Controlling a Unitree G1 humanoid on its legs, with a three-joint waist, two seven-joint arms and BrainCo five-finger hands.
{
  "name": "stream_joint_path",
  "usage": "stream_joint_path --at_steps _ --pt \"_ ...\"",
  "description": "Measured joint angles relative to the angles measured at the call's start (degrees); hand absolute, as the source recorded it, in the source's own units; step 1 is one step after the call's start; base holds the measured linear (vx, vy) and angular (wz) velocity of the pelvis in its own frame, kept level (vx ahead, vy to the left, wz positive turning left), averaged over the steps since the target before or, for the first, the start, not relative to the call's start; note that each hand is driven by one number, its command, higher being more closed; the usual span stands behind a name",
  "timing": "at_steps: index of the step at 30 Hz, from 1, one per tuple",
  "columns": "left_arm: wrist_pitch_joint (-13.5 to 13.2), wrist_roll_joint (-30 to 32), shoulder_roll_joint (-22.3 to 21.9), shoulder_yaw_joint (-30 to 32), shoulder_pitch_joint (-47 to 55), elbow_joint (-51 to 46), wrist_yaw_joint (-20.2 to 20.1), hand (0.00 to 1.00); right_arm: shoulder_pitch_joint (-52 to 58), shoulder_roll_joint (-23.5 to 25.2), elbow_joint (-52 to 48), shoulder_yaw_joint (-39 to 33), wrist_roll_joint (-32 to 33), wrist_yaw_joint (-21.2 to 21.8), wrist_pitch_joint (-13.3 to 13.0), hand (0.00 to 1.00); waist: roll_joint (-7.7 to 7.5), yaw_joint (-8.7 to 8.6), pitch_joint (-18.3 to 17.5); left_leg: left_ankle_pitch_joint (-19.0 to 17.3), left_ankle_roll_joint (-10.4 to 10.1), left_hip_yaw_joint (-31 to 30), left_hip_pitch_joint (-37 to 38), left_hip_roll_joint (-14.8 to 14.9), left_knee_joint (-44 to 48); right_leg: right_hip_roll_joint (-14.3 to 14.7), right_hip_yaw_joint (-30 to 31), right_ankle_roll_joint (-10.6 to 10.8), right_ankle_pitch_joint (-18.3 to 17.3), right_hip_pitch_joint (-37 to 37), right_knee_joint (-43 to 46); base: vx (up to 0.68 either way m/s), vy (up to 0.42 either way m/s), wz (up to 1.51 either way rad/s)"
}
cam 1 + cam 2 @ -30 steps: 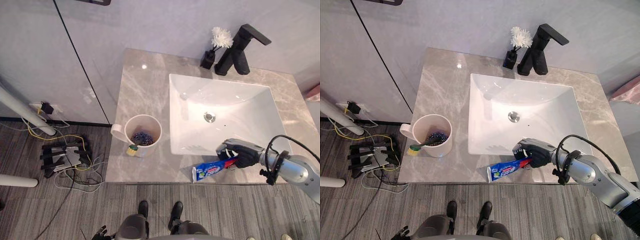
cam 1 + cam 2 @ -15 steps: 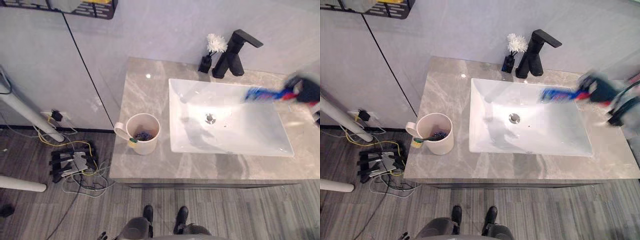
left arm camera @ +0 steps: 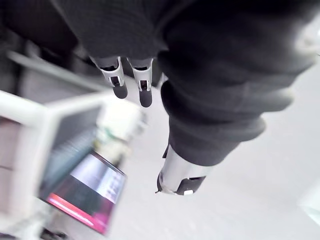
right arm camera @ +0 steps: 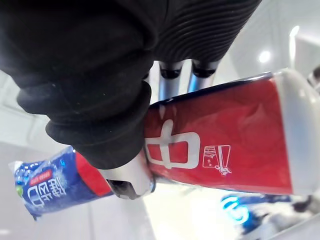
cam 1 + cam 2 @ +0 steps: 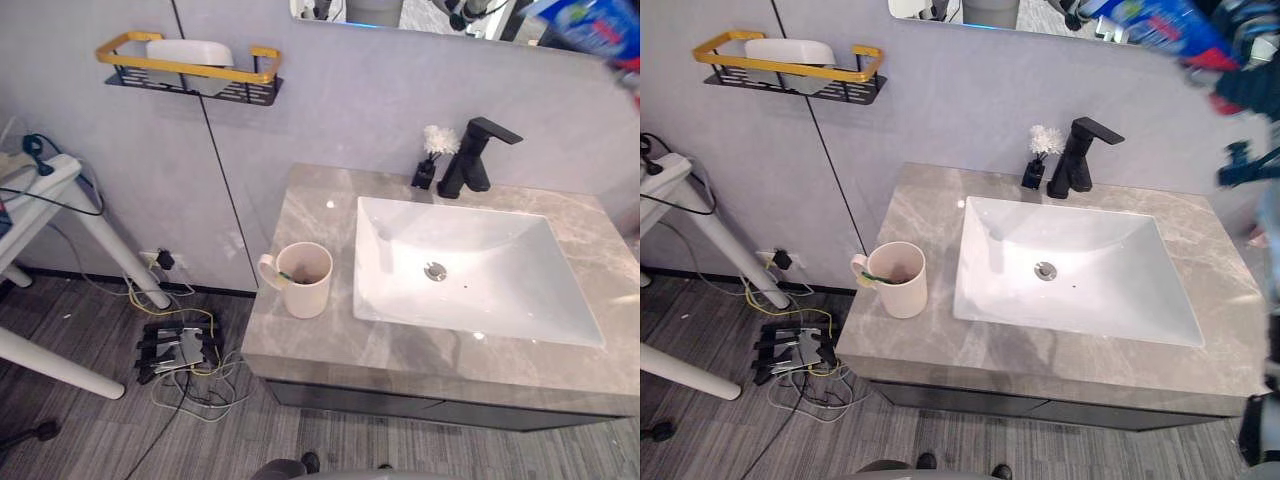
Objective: Organize washtable
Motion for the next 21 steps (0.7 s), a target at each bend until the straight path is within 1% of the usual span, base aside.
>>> stream_joint_path --at_steps 1,2,3,4,5,6,7,8,9,10,12,15,19,21 --pt "-0.08 0.99 1.60 -1.33 -0.44 -2.96 -0.50 0.00 0.00 1.02 -0.87 0.99 0.09 0.16 0.01 1.00 0.17 0.00 -0.12 0.02 0.02 -0.79 0.03 -0.25 0.00 -0.12 -0.76 0.07 -0.15 0.36 0.02 0.02 0.023 0.46" --pt "-0.15 2.41 4.59 -5.16 -1.66 -7.99 -1.49 0.00 -0.01 2.64 -2.42 3.03 0.26 0.49 0.00 1.00 0.43 0.56 -0.25 0.23 -0.03 -1.99 0.35 -0.66 -0.12 -0.52 -2.14 0.34 -0.42 1.11 0.14 0.04 0.015 0.54" --pt "-0.16 3.35 6.58 -9.51 -3.29 -12.23 -2.83 0.00 -0.14 4.34 -3.62 5.10 0.37 1.02 -0.02 1.00 0.63 1.84 -0.39 0.80 0.21 -2.69 0.55 -0.88 -0.18 -0.75 -2.86 0.47 -0.62 1.46 0.44 0.06 0.019 0.47" --pt "-0.15 3.54 7.05 -11.73 -3.86 -14.33 -3.40 0.00 -0.37 5.21 -3.98 6.35 0.44 1.57 -0.02 1.00 0.70 2.50 -0.43 0.97 0.40 -3.04 0.60 -0.97 -0.17 -0.78 -3.40 0.54 -0.58 1.69 0.44 0.07 0.009 0.55" --pt "-0.08 4.20 7.50 -17.68 -5.38 -18.86 -4.98 0.00 -0.50 6.94 -4.65 9.71 0.50 2.47 0.05 1.00 0.66 3.19 -0.44 1.17 0.57 -4.78 0.79 -1.46 -0.09 -0.88 -5.00 1.09 -0.99 2.75 0.44 0.07 -0.006 0.56" --pt "-0.05 4.28 7.50 -20.20 -5.54 -20.24 -5.57 0.00 -0.59 7.59 -4.78 11.17 0.48 3.00 0.09 1.00 0.66 3.30 -0.43 1.26 0.65 -5.41 0.94 -1.57 -0.10 -0.92 -5.68 1.15 -1.04 3.15 0.45 0.07 -0.015 0.66" --pt "0.56 4.24 7.51 -24.97 -5.60 -22.43 -6.74 0.00 -1.09 9.02 -4.79 13.92 0.42 4.19 0.49 1.00 0.66 3.96 -0.44 1.29 0.63 -6.17 1.34 -1.57 -0.09 -0.93 -6.30 1.15 -1.04 3.52 0.60 0.07 -0.010 0.41" --pt "1.20 4.16 7.51 -28.37 -5.61 -23.76 -7.46 0.00 -1.84 9.73 -4.79 15.64 0.22 4.78 0.79 1.00 0.65 4.73 -0.44 1.29 0.63 -6.72 1.51 -1.57 -0.09 -0.89 -6.93 1.15 -1.04 4.06 0.60 0.07 -0.015 0.42" --pt "1.84 4.09 7.53 -32.60 -5.55 -24.81 -8.37 0.00 -3.42 10.63 -4.77 17.13 -0.36 5.52 1.28 1.00 0.68 5.07 -0.44 1.30 0.61 -7.59 1.61 -1.61 -0.08 -0.87 -7.39 1.16 -1.04 4.19 0.73 0.05 -0.017 0.31" --pt "2.29 4.04 7.53 -34.40 -5.53 -25.39 -8.79 0.00 -4.25 11.02 -4.76 17.60 -0.44 5.57 1.32 1.00 0.68 5.28 -0.43 1.30 0.61 -7.90 1.61 -1.61 -0.08 -0.84 -7.56 1.16 -1.04 4.23 0.86 0.04 -0.026 0.31" --pt "4.17 3.22 8.25 -40.23 -4.98 -26.84 -10.53 0.00 -7.68 12.76 -4.58 18.22 -0.76 5.52 1.40 1.00 0.74 5.51 -0.41 1.30 0.61 -8.64 1.88 -1.55 -0.06 -0.83 -8.24 1.19 -1.11 4.48 1.57 0.03 -0.024 0.17" --pt "6.18 1.66 11.30 -43.77 -4.72 -27.88 -11.84 0.00 -10.14 13.25 -4.39 18.49 -0.93 4.86 1.43 1.00 0.79 5.53 -0.39 1.30 0.60 -8.67 2.65 -1.54 -0.07 -0.94 -8.28 1.19 -1.13 5.01 2.23 0.01 -0.031 0.01" --pt "6.30 0.08 14.42 -46.21 -5.74 -28.53 -11.83 0.00 -10.54 14.27 -3.60 18.90 -1.29 3.85 1.46 1.00 0.91 5.18 -0.38 1.30 0.61 -8.29 2.68 -1.57 -0.15 -0.99 -8.17 1.19 -1.16 4.94 2.68 -0.04 -0.045 -0.04" --pt "6.26 -0.71 14.64 -47.52 -7.14 -28.53 -11.54 0.00 -10.54 14.94 -3.12 19.41 -1.30 3.81 1.72 1.00 1.01 5.22 -0.33 1.30 0.61 -7.78 2.66 -1.56 -0.18 -1.00 -8.04 1.16 -1.20 4.86 2.66 -0.07 -0.054 -0.14"
